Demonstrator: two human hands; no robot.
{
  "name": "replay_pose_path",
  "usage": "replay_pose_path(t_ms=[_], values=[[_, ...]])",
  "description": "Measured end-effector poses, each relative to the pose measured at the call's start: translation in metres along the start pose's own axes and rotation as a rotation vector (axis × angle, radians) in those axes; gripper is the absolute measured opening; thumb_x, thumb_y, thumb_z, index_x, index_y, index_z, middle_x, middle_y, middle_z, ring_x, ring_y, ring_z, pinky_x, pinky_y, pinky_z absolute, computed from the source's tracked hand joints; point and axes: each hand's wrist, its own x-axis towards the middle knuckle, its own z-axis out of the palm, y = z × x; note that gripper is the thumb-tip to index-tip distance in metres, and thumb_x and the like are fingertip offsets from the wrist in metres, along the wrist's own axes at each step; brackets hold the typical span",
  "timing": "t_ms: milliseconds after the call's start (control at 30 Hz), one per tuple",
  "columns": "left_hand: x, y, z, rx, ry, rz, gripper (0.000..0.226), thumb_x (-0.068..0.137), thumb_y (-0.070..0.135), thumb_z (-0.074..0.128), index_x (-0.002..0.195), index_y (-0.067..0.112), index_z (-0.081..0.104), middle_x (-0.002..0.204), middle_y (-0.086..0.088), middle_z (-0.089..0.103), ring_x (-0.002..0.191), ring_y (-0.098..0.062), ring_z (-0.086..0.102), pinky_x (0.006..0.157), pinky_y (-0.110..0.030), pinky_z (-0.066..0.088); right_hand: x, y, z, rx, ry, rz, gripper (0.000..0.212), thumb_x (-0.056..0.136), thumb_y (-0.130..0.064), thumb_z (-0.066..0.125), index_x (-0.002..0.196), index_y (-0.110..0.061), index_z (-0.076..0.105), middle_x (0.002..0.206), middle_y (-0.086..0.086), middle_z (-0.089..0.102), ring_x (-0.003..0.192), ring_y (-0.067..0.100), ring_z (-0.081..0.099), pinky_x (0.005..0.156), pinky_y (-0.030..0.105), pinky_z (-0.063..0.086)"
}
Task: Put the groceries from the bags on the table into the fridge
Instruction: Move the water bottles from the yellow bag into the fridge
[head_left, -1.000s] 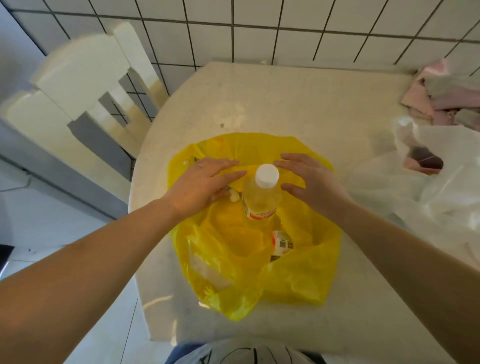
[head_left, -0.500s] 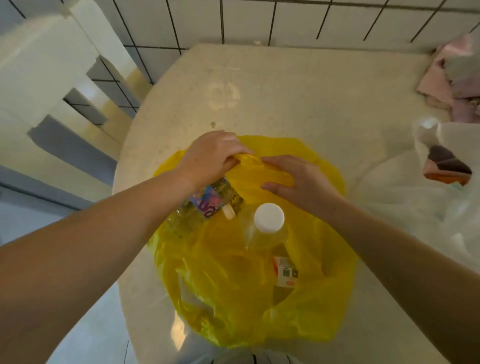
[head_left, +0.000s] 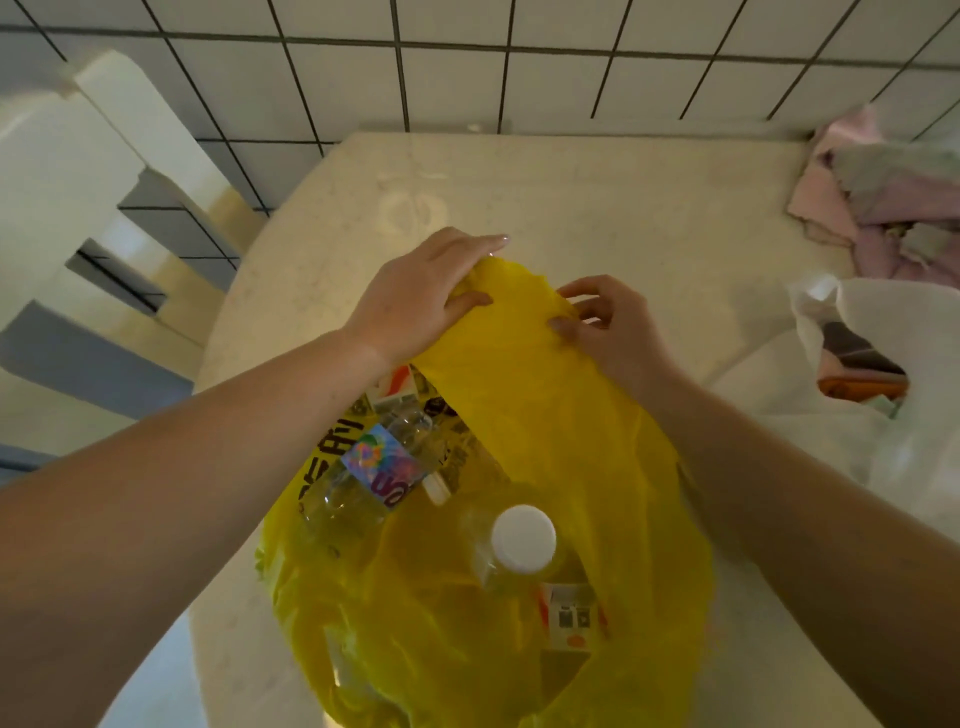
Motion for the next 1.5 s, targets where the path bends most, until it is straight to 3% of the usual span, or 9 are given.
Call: replay_pose_path(t_ms=[133,267,400,567,767,933,1100,1233,1500], values=[[0.003,-0.014,0.013,0.142,-0.074,0.152,0.050,0.086,0.014,0.064,0.134,0.016,0.050,0.135,-0.006,0.052,0.122,-0.026,0.051,0.099,-0.040,0.042,0.025,0.013,-0.001,-0.158,0.050,-0.008,0.026,0.075,-0.016,0.075,0.079,-0.034,0.056,0.075,-0.008,0.062,0.074,0.017,0.060,0.070,0.038,0.050],[-0.003,-0.025,0.026,0.236,-0.329,0.060,0.040,0.094,0.029,0.052,0.133,0.023,0.051,0.141,0.002,0.047,0.136,-0.022,0.036,0.112,-0.048,0.022,0.030,0.018,0.000,-0.588,-0.056,-0.057,0.031,0.079,-0.022,0.071,0.108,-0.022,0.061,0.106,0.000,0.063,0.102,0.020,0.057,0.082,0.027,0.039],[-0.021,-0.023,0.013,0.250,-0.213,0.194,0.050,0.095,0.047,0.032,0.134,0.021,0.050,0.142,0.001,0.047,0.136,-0.022,0.035,0.110,-0.050,0.025,0.007,0.004,0.005,-0.595,0.005,-0.226,0.044,0.077,-0.027,0.073,0.118,-0.021,0.059,0.122,0.005,0.055,0.116,0.025,0.049,0.095,0.037,0.039],[-0.050,-0.021,0.002,0.247,-0.226,0.517,0.050,0.090,0.052,0.045,0.125,0.019,0.059,0.136,-0.002,0.053,0.131,-0.024,0.043,0.108,-0.054,0.027,-0.052,0.000,0.023,-0.637,-0.074,-0.378,0.042,0.071,-0.047,0.070,0.104,-0.021,0.067,0.119,0.003,0.058,0.113,0.025,0.053,0.096,0.037,0.040],[-0.059,-0.015,0.020,0.311,-0.330,0.520,0.052,0.080,0.045,0.066,0.126,0.022,0.058,0.133,-0.001,0.056,0.130,-0.027,0.045,0.108,-0.057,0.027,-0.075,0.010,0.037,-0.974,-0.341,-0.111,0.057,0.072,-0.068,0.057,0.113,-0.030,0.051,0.152,-0.005,0.024,0.144,0.015,0.007,0.114,0.051,0.009],[-0.054,-0.010,0.034,0.254,-0.312,0.488,0.030,0.079,0.034,0.070,0.106,0.023,0.070,0.125,-0.004,0.062,0.124,-0.030,0.051,0.103,-0.061,0.032,-0.082,0.023,0.038,-1.023,-0.298,-0.161,0.031,0.082,-0.049,0.059,0.103,-0.027,0.058,0.150,-0.002,0.030,0.144,0.017,0.012,0.111,0.054,0.006],[-0.043,-0.006,0.042,0.110,-0.193,0.367,0.033,0.088,0.038,0.045,0.084,0.022,0.072,0.117,-0.001,0.067,0.120,-0.025,0.055,0.106,-0.056,0.028,-0.073,0.036,0.018,-0.791,-0.075,-0.246,0.014,0.080,-0.027,0.065,0.086,-0.017,0.057,0.114,0.007,0.062,0.110,0.030,0.056,0.093,0.045,0.041],[-0.024,0.005,0.054,0.008,-0.187,0.276,0.036,0.091,0.039,0.044,0.099,0.014,0.068,0.125,-0.002,0.062,0.126,-0.023,0.049,0.107,-0.055,0.032,-0.064,0.043,-0.004,-0.714,0.065,-0.152,0.013,0.082,-0.023,0.064,0.090,-0.018,0.055,0.110,0.005,0.064,0.101,0.030,0.059,0.077,0.042,0.049],[-0.012,-0.010,0.074,0.217,-0.320,0.439,0.050,0.092,0.041,0.037,0.137,0.019,0.044,0.139,-0.007,0.050,0.130,-0.025,0.044,0.107,-0.054,0.030,-0.046,0.062,-0.012,-0.708,0.086,-0.276,0.030,0.073,-0.004,0.069,0.100,-0.016,0.066,0.126,0.007,0.056,0.114,0.029,0.054,0.095,0.037,0.044]])
